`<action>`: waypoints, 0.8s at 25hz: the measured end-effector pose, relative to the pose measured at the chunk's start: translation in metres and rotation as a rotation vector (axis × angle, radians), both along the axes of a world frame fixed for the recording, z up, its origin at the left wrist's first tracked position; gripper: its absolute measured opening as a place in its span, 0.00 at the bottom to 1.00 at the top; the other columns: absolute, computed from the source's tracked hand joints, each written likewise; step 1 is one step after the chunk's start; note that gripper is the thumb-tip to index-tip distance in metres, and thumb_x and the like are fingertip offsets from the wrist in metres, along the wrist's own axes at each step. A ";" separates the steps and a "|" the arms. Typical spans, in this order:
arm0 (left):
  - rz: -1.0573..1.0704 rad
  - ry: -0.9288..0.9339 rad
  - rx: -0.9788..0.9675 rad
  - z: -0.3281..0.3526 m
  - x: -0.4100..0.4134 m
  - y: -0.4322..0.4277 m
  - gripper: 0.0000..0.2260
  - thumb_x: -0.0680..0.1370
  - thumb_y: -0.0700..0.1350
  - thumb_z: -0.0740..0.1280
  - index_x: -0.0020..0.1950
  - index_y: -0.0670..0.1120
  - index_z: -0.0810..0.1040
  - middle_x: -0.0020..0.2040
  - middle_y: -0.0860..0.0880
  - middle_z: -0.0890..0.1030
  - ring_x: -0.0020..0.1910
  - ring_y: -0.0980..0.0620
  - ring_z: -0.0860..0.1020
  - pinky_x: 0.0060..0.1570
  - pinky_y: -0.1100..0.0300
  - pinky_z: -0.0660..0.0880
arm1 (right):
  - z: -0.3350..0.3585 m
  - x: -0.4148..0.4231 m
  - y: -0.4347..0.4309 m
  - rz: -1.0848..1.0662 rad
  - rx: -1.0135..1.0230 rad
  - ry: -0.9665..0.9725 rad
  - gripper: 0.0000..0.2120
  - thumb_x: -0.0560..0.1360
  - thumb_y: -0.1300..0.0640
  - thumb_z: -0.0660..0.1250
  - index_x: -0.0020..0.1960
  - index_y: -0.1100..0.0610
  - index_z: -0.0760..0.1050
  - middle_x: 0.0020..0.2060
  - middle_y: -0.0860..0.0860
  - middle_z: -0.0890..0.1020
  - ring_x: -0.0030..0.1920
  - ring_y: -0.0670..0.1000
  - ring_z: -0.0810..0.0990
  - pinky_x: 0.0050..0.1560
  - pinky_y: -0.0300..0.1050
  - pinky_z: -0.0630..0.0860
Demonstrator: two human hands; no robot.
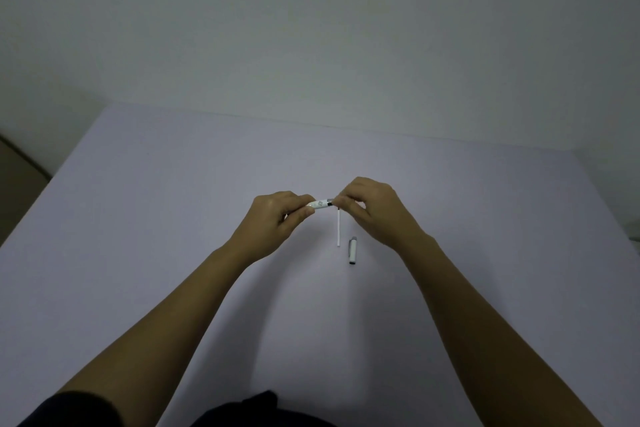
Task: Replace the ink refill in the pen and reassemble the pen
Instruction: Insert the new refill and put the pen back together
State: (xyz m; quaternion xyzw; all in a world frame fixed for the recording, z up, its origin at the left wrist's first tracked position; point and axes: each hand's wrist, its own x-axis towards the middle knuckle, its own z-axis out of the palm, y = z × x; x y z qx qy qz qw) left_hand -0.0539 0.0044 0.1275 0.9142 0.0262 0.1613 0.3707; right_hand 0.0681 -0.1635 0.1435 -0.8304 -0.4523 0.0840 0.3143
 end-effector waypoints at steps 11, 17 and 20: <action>-0.020 -0.025 0.051 0.005 -0.004 -0.002 0.08 0.78 0.42 0.64 0.53 0.45 0.80 0.32 0.51 0.74 0.30 0.58 0.69 0.35 0.73 0.64 | 0.004 -0.003 -0.002 0.051 0.005 -0.185 0.12 0.77 0.55 0.62 0.41 0.60 0.80 0.35 0.56 0.81 0.36 0.54 0.77 0.39 0.49 0.73; -0.007 -0.039 0.079 0.005 -0.004 -0.003 0.08 0.77 0.41 0.64 0.54 0.44 0.80 0.34 0.48 0.78 0.32 0.54 0.71 0.36 0.75 0.65 | 0.005 -0.002 -0.003 0.073 -0.059 0.003 0.13 0.74 0.51 0.66 0.56 0.55 0.75 0.46 0.47 0.79 0.46 0.47 0.77 0.48 0.40 0.74; -0.014 -0.038 0.081 0.005 -0.002 -0.002 0.08 0.77 0.41 0.64 0.54 0.44 0.80 0.33 0.47 0.77 0.32 0.52 0.71 0.35 0.71 0.65 | 0.005 -0.001 -0.006 0.118 0.006 -0.149 0.07 0.75 0.56 0.65 0.49 0.58 0.78 0.40 0.53 0.82 0.39 0.51 0.78 0.42 0.45 0.75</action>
